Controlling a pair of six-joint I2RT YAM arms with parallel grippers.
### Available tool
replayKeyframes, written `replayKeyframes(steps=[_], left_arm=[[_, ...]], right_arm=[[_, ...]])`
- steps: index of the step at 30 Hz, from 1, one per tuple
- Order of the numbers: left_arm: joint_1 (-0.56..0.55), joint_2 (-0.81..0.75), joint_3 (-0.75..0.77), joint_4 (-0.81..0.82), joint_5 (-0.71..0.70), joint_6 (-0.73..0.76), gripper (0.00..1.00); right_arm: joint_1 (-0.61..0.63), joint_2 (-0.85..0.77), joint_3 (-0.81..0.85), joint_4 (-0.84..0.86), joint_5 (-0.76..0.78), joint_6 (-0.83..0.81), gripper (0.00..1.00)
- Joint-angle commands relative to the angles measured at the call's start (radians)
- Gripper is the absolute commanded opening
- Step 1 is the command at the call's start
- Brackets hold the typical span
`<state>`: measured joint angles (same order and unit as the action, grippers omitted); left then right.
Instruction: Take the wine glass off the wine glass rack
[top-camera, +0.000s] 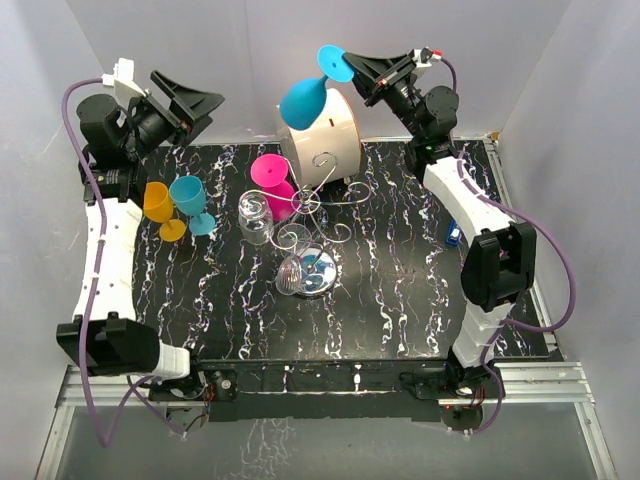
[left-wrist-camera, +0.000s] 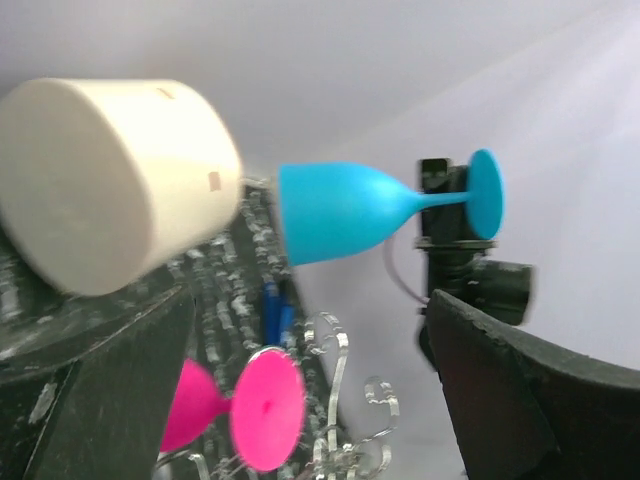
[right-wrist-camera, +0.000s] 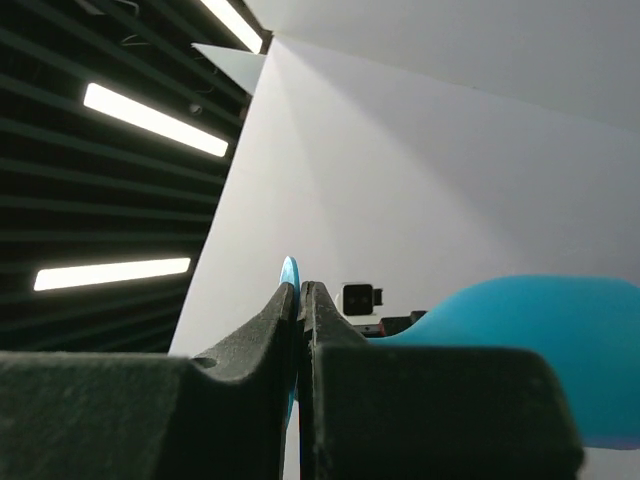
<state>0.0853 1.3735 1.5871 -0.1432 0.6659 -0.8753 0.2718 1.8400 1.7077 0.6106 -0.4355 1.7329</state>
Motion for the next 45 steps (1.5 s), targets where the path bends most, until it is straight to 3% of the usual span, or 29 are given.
replayKeyframes(steps=[1, 12, 20, 29, 34, 45], left_arm=[[-0.004, 0.040, -0.021, 0.466, 0.168, -0.392, 0.97], [-0.075, 0.096, -0.104, 0.809, 0.181, -0.695, 0.95], [-0.116, 0.073, -0.163, 0.955, 0.168, -0.809, 0.90], [-0.123, 0.059, -0.238, 1.177, 0.118, -1.009, 0.71], [-0.139, 0.055, -0.203, 1.161, 0.116, -1.008, 0.67], [-0.169, 0.046, -0.225, 1.212, 0.094, -1.061, 0.40]], right_arm=[[0.023, -0.014, 0.082, 0.190, 0.024, 0.138, 0.00], [0.115, -0.007, 0.140, 0.238, 0.061, 0.181, 0.00], [0.138, 0.002, 0.123, 0.285, 0.069, 0.221, 0.00], [0.139, -0.002, 0.065, 0.386, 0.099, 0.342, 0.00], [0.144, -0.004, 0.056, 0.393, 0.095, 0.362, 0.00], [0.145, -0.006, 0.028, 0.416, 0.109, 0.402, 0.00]])
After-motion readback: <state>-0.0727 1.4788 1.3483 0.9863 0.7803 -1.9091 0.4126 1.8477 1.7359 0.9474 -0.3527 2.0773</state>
